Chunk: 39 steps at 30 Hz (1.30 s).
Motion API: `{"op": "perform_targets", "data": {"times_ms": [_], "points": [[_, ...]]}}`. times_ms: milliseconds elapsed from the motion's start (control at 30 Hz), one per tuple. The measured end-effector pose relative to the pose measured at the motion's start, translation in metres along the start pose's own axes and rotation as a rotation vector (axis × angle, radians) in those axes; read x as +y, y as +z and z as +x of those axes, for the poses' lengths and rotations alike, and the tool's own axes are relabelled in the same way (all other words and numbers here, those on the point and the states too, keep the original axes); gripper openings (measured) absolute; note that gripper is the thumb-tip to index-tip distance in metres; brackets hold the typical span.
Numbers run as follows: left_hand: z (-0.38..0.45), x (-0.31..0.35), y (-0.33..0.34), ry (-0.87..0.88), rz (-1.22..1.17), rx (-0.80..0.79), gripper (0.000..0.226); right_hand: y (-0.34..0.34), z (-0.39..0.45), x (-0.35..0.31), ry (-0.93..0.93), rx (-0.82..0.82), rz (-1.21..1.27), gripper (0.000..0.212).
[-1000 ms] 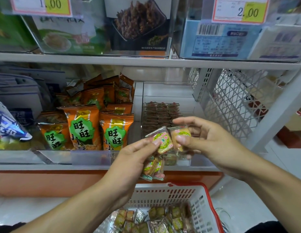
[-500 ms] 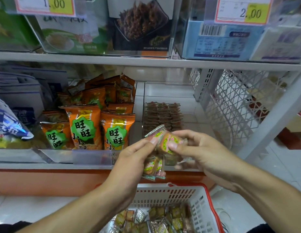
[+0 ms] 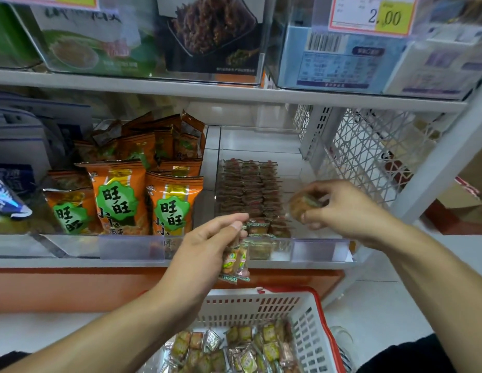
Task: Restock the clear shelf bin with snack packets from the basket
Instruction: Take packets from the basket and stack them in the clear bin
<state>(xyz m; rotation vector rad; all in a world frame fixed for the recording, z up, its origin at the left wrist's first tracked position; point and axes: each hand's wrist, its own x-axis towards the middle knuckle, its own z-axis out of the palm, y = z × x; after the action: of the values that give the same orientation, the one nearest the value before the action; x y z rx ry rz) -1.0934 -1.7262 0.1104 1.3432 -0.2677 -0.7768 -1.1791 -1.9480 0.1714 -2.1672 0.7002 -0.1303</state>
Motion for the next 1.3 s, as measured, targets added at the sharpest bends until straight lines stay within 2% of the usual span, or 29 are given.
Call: {"op": "perform_targets", "data": {"times_ms": [100,200,300,433,567,633,700,767,833,900,933,967,1033,1100,1133,1200,1300], "points": [[0.001,-0.001,0.002,-0.005,0.000,0.003,0.022,0.007,0.010,0.005,0.058,-0.173,-0.299,0.037],[0.001,-0.002,0.004,-0.011,0.027,0.000,0.023,0.008,0.020,0.008,0.051,-0.249,-0.466,0.037],[0.001,-0.003,0.003,-0.009,0.051,-0.001,0.022,0.012,0.028,0.012,0.071,-0.321,-0.490,0.040],[0.001,-0.004,-0.001,-0.011,0.074,-0.012,0.022,0.011,0.034,0.018,0.121,-0.457,-0.318,0.031],[0.002,-0.006,-0.001,-0.001,0.109,-0.024,0.021,0.013,0.037,0.026,0.220,-0.384,-0.046,0.024],[0.003,-0.007,-0.001,-0.013,0.113,-0.019,0.023,0.014,0.040,0.029,0.192,-0.311,-0.164,0.026],[0.008,-0.004,0.000,-0.054,0.093,-0.013,0.033,0.016,0.041,0.028,0.183,-0.309,-0.320,0.033],[0.011,0.003,0.001,-0.124,0.018,-0.017,0.047,0.018,0.040,0.027,0.218,-0.332,-0.347,0.040],[0.009,0.004,0.001,-0.102,0.015,-0.024,0.050,0.019,0.039,0.023,0.214,-0.313,-0.395,0.039],[0.001,0.004,0.001,-0.040,0.025,-0.022,0.045,0.017,0.034,0.014,0.067,-0.118,-0.451,0.026],[-0.002,0.005,0.001,-0.013,0.013,-0.026,0.044,0.017,0.031,0.008,-0.035,-0.011,-0.369,0.021],[-0.003,0.004,0.001,0.008,-0.008,-0.038,0.045,0.018,0.025,0.002,-0.102,0.018,-0.184,0.025],[-0.004,0.006,0.001,0.038,-0.035,-0.082,0.046,0.028,0.007,-0.011,-0.128,-0.173,0.209,0.052],[-0.005,0.007,0.002,0.054,-0.034,-0.138,0.050,0.042,-0.010,-0.015,-0.124,-0.328,0.278,0.082],[-0.006,0.008,0.002,0.057,-0.028,-0.152,0.053,0.049,-0.014,-0.016,-0.131,-0.364,0.274,0.087],[-0.008,0.009,0.005,0.050,-0.023,-0.144,0.054,0.056,-0.017,-0.016,-0.165,-0.379,0.305,0.070],[-0.007,0.009,0.006,-0.021,-0.074,-0.098,0.041,0.056,-0.020,-0.017,-0.150,-0.376,0.354,0.044]]}}
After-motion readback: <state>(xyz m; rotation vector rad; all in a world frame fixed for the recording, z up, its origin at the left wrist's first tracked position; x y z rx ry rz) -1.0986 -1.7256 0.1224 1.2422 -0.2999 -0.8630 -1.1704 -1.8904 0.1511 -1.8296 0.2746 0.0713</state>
